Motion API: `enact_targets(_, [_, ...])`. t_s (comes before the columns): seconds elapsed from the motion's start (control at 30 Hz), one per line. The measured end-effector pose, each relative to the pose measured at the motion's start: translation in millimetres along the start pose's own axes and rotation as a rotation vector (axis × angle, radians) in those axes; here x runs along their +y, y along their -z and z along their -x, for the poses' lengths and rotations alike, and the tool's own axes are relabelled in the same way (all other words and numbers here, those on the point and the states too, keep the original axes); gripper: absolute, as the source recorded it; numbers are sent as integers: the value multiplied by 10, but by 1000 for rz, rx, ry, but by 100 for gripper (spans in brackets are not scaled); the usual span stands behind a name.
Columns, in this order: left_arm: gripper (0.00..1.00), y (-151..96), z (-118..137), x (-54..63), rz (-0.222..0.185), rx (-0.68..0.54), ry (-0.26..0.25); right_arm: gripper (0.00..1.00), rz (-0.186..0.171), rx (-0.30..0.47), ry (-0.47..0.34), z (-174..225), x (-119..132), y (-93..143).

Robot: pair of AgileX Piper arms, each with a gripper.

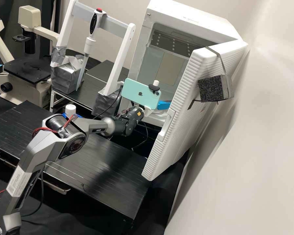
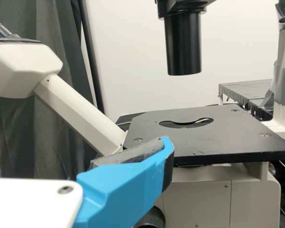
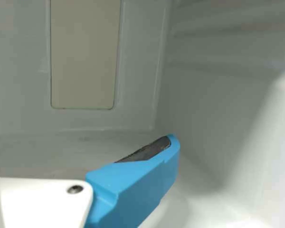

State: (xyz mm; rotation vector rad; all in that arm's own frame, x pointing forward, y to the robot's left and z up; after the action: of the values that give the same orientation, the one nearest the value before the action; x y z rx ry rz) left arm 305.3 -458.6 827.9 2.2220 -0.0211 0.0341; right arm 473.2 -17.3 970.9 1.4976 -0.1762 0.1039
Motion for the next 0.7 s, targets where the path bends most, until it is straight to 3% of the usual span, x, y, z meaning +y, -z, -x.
enact_targets(0.1, [100, 0, 0, 0, 0, 0, 0, 100, -9, -12, 16, 102, -72, -40])
enact_targets(0.23, [100, 0, 0, 0, 0, 0, 0, 100, 12, -17, 32, 278, -127, -43])
enact_targets(0.43, [100, 0, 0, 0, 0, 0, 0, 100, -7, -9, 5, 449, -115, -8])
enact_targets(0.7, [100, 0, 0, 0, 0, 0, 0, 100, 10, -31, -11, 485, -128, -45])
